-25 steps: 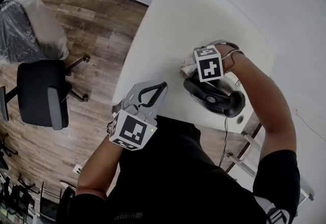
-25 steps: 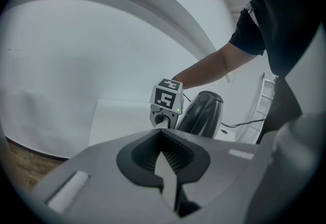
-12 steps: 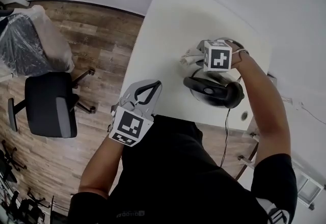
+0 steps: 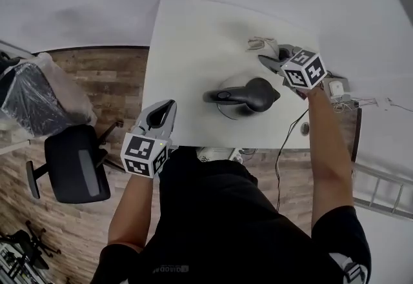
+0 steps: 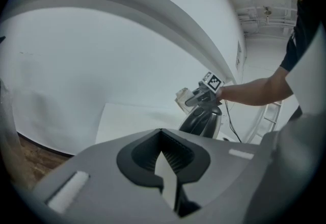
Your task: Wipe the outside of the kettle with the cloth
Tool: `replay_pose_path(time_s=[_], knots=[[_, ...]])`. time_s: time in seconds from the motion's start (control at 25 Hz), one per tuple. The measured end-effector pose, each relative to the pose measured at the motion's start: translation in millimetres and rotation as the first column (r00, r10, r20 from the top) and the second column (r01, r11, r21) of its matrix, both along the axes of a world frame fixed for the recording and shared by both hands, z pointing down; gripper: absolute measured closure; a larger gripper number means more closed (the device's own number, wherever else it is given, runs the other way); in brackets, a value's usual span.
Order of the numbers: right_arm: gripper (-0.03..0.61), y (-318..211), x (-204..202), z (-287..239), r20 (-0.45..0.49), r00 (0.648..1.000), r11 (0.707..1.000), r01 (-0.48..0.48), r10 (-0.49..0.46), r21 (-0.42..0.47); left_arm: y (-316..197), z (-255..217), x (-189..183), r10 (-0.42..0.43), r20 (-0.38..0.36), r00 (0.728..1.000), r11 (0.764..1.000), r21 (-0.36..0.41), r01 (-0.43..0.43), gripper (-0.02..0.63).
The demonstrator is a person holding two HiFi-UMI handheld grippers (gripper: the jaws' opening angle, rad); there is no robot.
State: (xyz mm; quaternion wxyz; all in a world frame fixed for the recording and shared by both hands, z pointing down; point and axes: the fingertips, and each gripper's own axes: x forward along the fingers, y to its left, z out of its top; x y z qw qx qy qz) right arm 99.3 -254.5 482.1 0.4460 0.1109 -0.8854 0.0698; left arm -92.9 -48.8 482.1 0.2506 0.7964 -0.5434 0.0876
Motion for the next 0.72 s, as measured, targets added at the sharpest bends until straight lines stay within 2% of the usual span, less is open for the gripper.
replay_pose_path(time_s=[0.04,0.12,0.2,0.28,0.4,0.56,0.72], knots=[[0.483,-0.6,20.0,-9.0,0.045,0.995,0.995,-0.095,0.094,0.014,1.0,-4.0,1.6,-0.008,0.006,1.000,1.000,0.003,0.008,0.609],[0.483,3.2,60.4,-24.8,0.130,0.952,0.960,-0.280,0.276,0.013,3.3,-13.7,6.2,-0.013,0.023,1.000,1.000,0.013,0.013,0.609],[0.483,17.0,92.9,-36.4,0.225,0.879,0.906,-0.419,0.421,-0.056,3.3,-25.2,9.8,-0.014,0.041,0.999,0.999,0.029,0.013,0.609],[0.483,37.1,115.0,-44.1,0.311,0.801,0.858,-0.495,0.512,-0.137,1.9,-37.6,12.0,-0.019,0.050,0.999,0.999,0.050,0.017,0.609],[0.483,70.0,143.6,-52.1,0.361,0.735,0.817,-0.541,0.574,-0.199,10.6,-51.1,26.7,-0.033,0.045,0.998,0.997,0.071,0.030,0.609],[0.483,98.8,153.0,-59.8,0.439,0.662,0.791,-0.554,0.607,-0.258,18.6,-61.5,38.2,-0.005,0.096,0.995,0.995,0.098,-0.004,0.609],[0.483,113.2,158.1,-58.6,0.448,0.659,0.794,-0.544,0.604,-0.271,35.3,-68.9,58.5,0.020,0.119,0.993,0.994,0.103,-0.033,0.609]])
